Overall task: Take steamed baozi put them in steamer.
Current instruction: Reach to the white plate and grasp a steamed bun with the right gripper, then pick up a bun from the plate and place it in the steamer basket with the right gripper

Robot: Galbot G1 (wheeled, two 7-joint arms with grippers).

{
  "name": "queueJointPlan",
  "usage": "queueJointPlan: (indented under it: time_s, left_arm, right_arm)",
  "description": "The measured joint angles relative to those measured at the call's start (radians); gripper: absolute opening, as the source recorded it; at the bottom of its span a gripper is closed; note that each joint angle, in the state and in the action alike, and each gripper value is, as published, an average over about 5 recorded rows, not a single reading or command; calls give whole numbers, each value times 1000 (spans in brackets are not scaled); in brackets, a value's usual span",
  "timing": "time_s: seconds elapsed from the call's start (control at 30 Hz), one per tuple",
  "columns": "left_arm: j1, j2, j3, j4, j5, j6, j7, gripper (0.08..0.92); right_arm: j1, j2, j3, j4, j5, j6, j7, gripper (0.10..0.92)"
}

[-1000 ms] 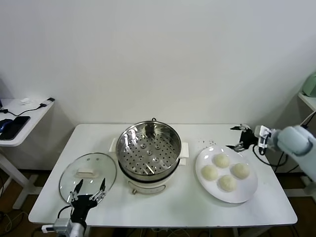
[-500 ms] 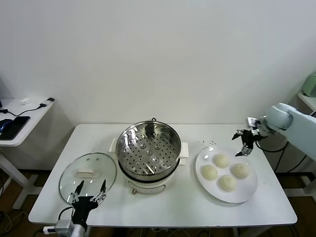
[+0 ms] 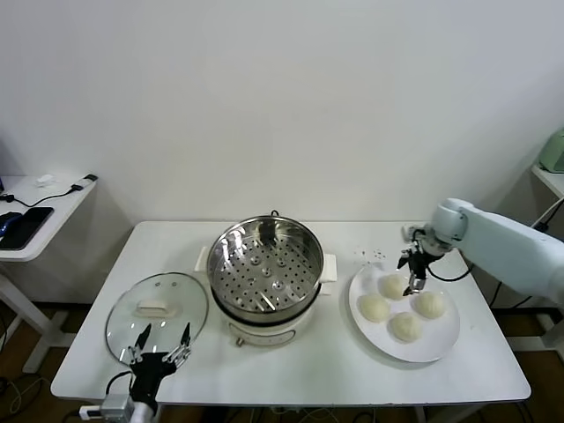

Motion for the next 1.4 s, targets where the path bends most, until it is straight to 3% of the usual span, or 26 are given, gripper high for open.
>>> queueJointPlan:
  time_s: [0.2,0.47,0.9,1.2,1.4]
  left_arm:
    - [3,-3,4,3,6,-3,-1,823]
    - [12,-11,4,-8,13,0,-2,823]
    - [24,-14,12,-47,24,14,-3,823]
    - [24,-6,15,-71,24,30,-3,823]
    - [19,0,14,-73,22,38,-2,823]
  right_arm:
    - [-20,23,11,-32,-7,-6,2,813]
    - [-8,28,1,-29,-3,-18,1,723]
    - [324,16,-227,177,159,3,-43,721]
    - [600,151,-351,340,270,147,-79,718]
    - [654,285,-385,378,255,308,-89,697]
